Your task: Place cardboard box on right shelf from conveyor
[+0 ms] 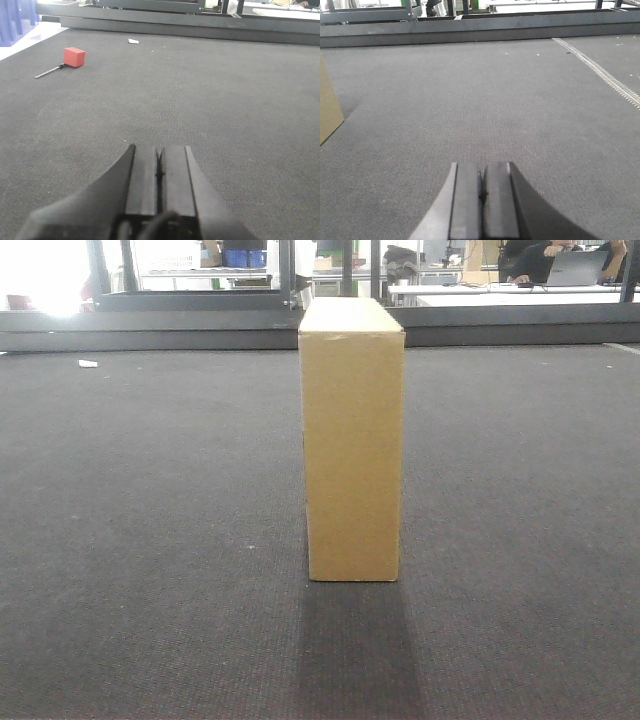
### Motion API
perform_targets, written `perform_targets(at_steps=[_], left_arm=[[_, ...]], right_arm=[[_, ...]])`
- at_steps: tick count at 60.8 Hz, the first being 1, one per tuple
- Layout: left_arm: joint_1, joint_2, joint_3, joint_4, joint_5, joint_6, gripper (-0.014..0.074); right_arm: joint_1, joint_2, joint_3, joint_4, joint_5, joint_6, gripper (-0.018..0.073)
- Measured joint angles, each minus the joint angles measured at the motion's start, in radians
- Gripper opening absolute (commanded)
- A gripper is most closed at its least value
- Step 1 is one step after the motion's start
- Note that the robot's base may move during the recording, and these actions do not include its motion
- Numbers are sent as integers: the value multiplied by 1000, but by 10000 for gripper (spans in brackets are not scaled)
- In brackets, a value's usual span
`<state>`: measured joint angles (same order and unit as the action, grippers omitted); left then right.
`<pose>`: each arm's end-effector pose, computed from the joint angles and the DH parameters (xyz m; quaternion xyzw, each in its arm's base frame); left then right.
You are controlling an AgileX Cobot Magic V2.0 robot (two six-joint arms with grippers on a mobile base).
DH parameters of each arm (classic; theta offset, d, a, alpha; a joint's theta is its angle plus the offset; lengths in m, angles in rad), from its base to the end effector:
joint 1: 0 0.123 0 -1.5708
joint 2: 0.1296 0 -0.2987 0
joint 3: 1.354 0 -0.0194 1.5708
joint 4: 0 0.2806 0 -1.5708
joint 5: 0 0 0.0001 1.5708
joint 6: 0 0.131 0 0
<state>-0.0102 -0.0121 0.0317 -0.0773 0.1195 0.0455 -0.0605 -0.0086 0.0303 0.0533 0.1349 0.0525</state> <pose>0.1128 -0.0024 0.1895 -0.0045 0.7251 -0.0176 0.6884 0.1127 -0.0059 0.1876 0.0581 0.7288 0.0179 0.6820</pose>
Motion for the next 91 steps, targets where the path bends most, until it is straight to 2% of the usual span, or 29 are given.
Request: perform_targets(at_steps=[61,74,81,85,91], left_arm=[[0,0,0,0,0,0,-116],[0,0,0,0,0,0,-116],[0,0,0,0,0,0,-116],[0,0,0,0,0,0,-116],[0,0,0,0,0,0,-116]], right_arm=[[0,0,-2,0,-37,18,50],[0,15,-193,0,47,34,55],[0,96,-306,0,63,40,148],[0,164,-364,0,64,40,256],[26,276,-438,0,70,40,463]])
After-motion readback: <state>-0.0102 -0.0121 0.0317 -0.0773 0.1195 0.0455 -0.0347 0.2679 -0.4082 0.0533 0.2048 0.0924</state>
